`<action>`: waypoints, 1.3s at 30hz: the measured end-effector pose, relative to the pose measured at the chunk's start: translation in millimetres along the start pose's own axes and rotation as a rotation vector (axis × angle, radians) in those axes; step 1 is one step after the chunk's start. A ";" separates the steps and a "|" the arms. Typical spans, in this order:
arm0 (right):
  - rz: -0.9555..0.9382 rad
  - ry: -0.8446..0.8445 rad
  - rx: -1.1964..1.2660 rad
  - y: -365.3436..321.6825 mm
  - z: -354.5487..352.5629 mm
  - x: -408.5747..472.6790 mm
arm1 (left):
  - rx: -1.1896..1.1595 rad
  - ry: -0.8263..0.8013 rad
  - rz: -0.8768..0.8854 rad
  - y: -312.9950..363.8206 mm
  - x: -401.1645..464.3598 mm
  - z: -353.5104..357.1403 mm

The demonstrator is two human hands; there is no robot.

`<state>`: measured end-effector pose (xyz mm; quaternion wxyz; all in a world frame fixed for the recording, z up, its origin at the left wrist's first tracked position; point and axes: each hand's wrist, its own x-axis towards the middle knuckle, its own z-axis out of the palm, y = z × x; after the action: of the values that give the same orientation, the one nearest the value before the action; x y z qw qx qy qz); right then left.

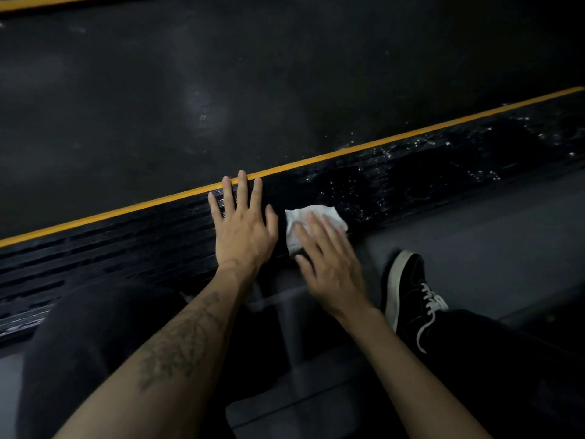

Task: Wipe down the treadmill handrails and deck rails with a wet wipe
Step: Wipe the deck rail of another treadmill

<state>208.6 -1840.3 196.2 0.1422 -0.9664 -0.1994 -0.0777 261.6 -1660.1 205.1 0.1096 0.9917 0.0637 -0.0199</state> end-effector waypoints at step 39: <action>0.277 -0.061 0.000 -11.2 -0.9 40.1 | 0.010 -0.001 0.007 1.4 1.2 -2.0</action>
<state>240.4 -1816.1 208.1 0.1455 -0.9866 -0.0684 -0.0279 263.0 -1660.8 207.3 0.1045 0.9925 0.0601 -0.0204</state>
